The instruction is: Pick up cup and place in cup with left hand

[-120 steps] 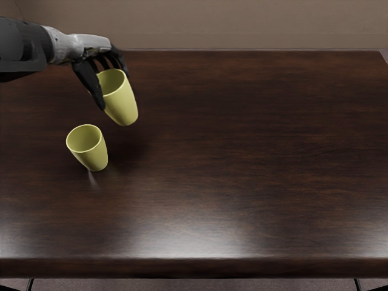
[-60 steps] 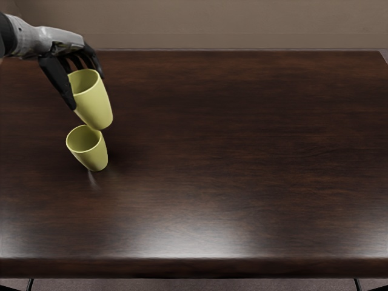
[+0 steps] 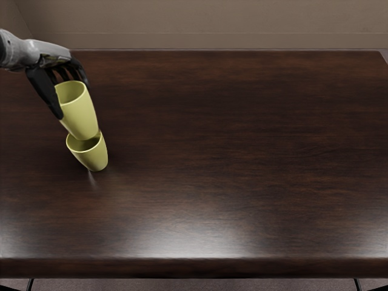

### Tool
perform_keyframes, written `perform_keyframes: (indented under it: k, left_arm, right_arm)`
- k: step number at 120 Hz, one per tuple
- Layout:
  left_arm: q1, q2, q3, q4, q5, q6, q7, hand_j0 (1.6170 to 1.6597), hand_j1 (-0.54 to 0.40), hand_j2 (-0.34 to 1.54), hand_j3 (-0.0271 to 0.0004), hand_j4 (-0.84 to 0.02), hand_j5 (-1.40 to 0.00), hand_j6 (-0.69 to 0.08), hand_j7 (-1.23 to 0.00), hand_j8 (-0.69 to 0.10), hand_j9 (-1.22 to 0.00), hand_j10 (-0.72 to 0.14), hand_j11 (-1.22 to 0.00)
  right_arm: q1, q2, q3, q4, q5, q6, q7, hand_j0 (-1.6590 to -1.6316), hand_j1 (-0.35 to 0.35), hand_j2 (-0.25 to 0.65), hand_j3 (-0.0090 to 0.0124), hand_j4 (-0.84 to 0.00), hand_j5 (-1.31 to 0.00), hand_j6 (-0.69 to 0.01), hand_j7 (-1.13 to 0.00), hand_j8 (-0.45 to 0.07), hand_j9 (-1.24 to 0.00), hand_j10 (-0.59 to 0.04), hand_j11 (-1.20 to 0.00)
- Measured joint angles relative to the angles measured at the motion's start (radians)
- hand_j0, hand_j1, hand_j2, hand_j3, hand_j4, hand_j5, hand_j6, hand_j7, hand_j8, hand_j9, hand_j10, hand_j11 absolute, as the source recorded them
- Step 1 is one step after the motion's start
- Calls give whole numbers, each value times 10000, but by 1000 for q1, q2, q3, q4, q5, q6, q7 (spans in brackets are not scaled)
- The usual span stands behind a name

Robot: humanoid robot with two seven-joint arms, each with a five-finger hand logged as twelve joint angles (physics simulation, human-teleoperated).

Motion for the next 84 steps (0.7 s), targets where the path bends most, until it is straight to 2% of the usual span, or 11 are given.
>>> perform_keyframes:
  k: [50, 84]
  left_arm:
    - [14, -12, 20, 14, 0, 9, -6, 16570, -1626, 2331, 0, -4467, -7136, -2919, -7089, -2880, -7187, -4637, -7128]
    - [54, -40, 20, 33, 1, 12, -8, 16572, -1684, 2507, 0, -4608, -7031, -2950, -7082, -2954, -7128, -4785, -7059]
  right_arm:
    - [0, 0, 0, 0, 0, 0, 0, -16581, -3491, -1, 0, -1, 0, -1, 0, -1, 0, -1, 0]
    - [0, 0, 0, 0, 0, 0, 0, -16581, -3491, 0, 0, -1, 0, -1, 0, -1, 0, -1, 0]
